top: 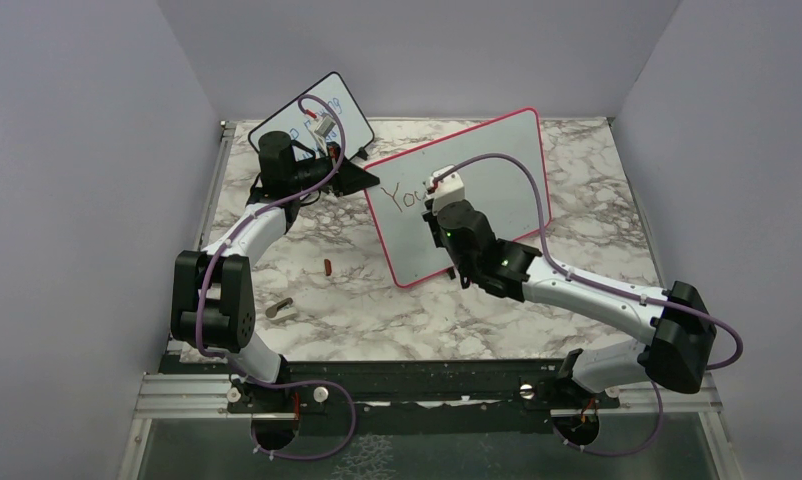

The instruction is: Write a sentence on the whiteboard

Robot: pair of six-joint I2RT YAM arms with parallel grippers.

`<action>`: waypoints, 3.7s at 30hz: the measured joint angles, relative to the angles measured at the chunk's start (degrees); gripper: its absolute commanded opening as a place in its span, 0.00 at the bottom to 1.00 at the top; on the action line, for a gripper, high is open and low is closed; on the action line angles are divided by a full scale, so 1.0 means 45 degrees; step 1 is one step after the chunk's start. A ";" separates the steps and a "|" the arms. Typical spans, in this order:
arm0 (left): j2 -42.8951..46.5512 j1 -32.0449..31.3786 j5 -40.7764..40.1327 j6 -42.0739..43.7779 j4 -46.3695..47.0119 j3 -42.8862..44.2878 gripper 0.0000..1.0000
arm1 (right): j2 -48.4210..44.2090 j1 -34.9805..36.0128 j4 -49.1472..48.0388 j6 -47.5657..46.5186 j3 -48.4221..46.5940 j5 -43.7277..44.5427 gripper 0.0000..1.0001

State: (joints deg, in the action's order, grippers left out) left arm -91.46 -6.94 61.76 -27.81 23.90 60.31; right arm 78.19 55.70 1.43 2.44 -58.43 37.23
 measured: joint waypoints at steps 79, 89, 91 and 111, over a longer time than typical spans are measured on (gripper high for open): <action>-0.0015 0.0005 0.0029 -0.0010 0.0015 0.0000 0.00 | -0.0879 -0.0393 0.0121 -0.0039 0.0505 -0.0257 0.01; -0.0015 0.0005 0.0034 -0.0010 0.0019 0.0000 0.00 | -0.1039 -0.1088 -0.0602 -0.0233 0.0500 -0.0801 0.01; -0.0015 0.0005 0.0034 -0.0010 0.0019 0.0000 0.00 | -0.1030 -0.1098 -0.0685 -0.0238 0.0500 -0.0889 0.01; -0.0015 0.0005 0.0034 -0.0010 0.0015 0.0005 0.00 | -0.0461 -0.1258 -0.1141 -0.0243 0.0350 -0.1214 0.01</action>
State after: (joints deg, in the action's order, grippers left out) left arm -91.53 -6.92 61.91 -27.86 23.97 60.34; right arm 76.12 50.04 -3.70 1.34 -56.86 31.77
